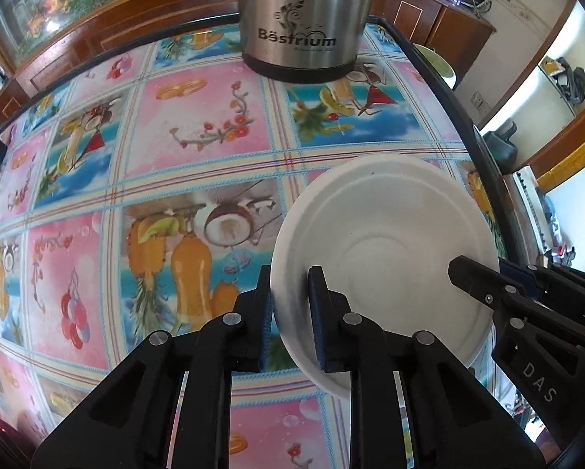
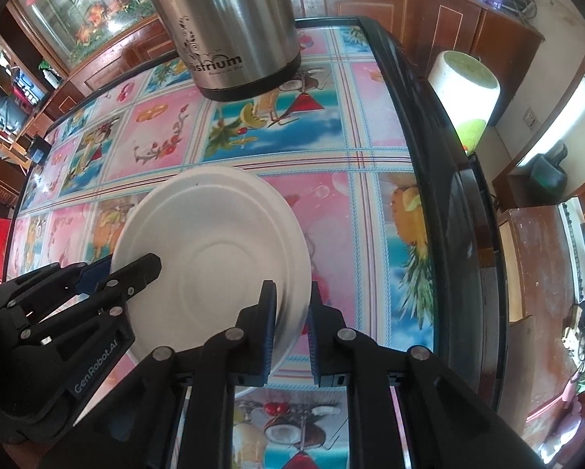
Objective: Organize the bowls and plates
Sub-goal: 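Carry the white plate with the left tool over the green basin, then lower the white plate onto the beige plate and open the left tool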
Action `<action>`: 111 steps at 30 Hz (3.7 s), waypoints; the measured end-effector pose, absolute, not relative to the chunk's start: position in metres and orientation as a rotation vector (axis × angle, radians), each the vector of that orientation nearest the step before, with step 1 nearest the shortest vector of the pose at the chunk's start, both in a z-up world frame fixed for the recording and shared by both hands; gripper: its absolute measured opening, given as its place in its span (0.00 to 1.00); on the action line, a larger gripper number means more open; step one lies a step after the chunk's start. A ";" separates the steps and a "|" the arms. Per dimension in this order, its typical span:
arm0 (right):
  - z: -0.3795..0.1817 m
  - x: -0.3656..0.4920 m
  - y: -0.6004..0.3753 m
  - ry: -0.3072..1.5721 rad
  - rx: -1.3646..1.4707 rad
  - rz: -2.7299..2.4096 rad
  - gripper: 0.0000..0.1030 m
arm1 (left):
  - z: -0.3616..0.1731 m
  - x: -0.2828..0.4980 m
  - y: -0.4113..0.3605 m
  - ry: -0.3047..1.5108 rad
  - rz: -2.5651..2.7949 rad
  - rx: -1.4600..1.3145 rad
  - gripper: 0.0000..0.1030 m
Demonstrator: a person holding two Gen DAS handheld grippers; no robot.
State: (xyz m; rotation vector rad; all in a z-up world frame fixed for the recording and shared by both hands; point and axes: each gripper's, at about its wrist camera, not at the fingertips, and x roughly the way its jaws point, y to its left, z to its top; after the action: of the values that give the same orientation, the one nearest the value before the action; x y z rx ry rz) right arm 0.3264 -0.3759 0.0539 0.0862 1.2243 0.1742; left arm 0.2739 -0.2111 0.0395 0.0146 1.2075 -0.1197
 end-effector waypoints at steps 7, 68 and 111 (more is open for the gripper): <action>0.066 0.312 -0.353 1.211 0.086 0.203 0.13 | 0.054 0.253 -0.180 1.185 -0.097 -0.020 0.16; 0.129 0.135 0.037 1.131 -0.297 0.808 0.15 | 0.134 -0.028 0.199 1.077 0.406 -0.328 0.17; 0.100 0.084 0.085 1.198 -0.476 0.903 0.17 | 0.094 -0.077 0.219 1.160 0.486 -0.346 0.17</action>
State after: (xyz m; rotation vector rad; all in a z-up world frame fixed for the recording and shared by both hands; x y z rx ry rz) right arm 0.0837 0.0852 0.1005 -0.4762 1.1983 0.9031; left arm -0.0768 0.2188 0.0939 -0.3460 1.1596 0.4860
